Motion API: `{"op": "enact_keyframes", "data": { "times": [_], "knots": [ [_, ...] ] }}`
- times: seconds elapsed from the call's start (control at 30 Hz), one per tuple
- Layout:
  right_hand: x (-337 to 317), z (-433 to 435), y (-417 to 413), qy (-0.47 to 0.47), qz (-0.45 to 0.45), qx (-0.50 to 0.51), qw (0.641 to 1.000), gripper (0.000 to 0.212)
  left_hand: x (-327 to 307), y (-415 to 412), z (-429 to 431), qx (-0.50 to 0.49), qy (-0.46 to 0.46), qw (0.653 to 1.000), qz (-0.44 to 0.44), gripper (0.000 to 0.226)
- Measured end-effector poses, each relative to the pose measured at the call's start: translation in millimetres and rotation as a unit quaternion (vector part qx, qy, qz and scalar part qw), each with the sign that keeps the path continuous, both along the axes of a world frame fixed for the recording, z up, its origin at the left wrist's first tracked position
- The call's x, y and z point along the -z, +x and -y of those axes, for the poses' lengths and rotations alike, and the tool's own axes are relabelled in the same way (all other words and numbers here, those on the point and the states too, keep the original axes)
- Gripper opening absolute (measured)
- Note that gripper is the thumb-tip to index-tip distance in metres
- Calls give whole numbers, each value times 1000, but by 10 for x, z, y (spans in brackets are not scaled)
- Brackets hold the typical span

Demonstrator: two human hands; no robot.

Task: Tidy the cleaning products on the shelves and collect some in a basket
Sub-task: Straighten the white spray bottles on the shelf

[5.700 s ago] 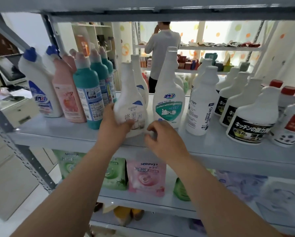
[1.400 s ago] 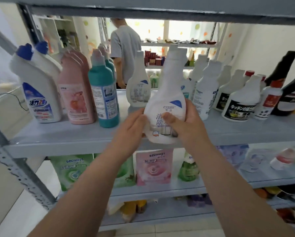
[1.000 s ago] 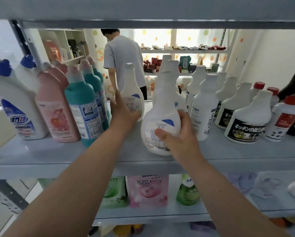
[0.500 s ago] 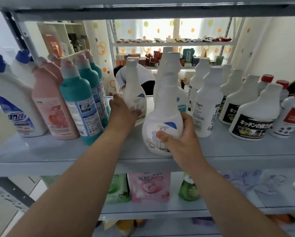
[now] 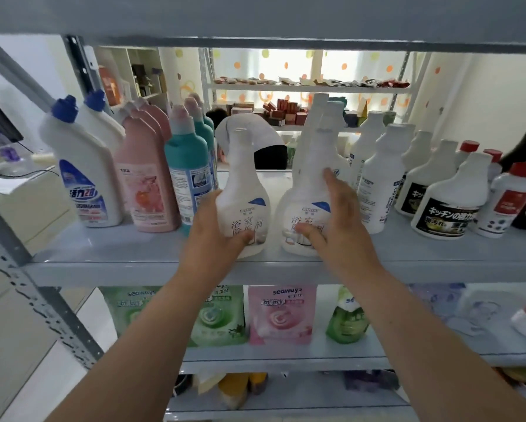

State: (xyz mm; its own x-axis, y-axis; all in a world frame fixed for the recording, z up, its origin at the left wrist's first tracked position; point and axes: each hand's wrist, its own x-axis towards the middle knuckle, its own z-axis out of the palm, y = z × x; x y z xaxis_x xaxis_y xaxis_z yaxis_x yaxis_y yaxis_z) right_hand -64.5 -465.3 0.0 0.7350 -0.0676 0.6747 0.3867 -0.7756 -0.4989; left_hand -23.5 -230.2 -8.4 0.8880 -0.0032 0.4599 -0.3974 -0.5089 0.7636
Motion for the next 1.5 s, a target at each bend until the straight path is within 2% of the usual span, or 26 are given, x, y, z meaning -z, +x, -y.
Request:
{"op": "enact_keyframes", "data": {
  "times": [0.2, 0.3, 0.43, 0.8, 1.03, 1.13, 1.2, 1.27, 1.37, 1.43, 1.5],
  "knots": [
    [-273, -289, 126, -215, -63, 49, 973, 92, 70, -38, -303, 4, -21, 1000, 6, 87],
    [-365, -418, 308, -264, -102, 71, 957, 84, 104, 0, -416, -5, -8, 1000, 21, 89],
    [-395, -596, 617, -268, -121, 65, 954, 79, 127, 20, -456, -15, 8, 999, 45, 91],
    [-457, -750, 1522, -238, -174, 59, 954, 83, 162, 53, -442, 15, 2, 999, 52, 96],
    [-421, -769, 1715, -229, -187, 46, 954, 98, 190, 72, -459, 28, -25, 999, 32, 99],
    [-326, -774, 1584, -211, -164, 24, 963, 104, 209, 83, -477, 38, -33, 998, 26, 100],
    [-228, -789, 1427, -188, -163, 8, 969, 97, 217, 90, -497, 42, -35, 998, 22, 99],
    [-126, -767, 1226, -166, -191, 22, 967, 77, 230, 101, -520, 50, -46, 998, 16, 94],
    [28, -667, 881, -234, -235, 31, 943, 42, 231, 108, -542, 41, -66, 997, 6, 72],
    [97, -623, 654, -248, -223, 8, 943, 35, 198, 95, -541, 36, -79, 996, -14, 60],
    [136, -609, 465, -213, -211, -8, 954, 35, 156, 64, -536, 40, -105, 993, -39, 55]
  ]
}}
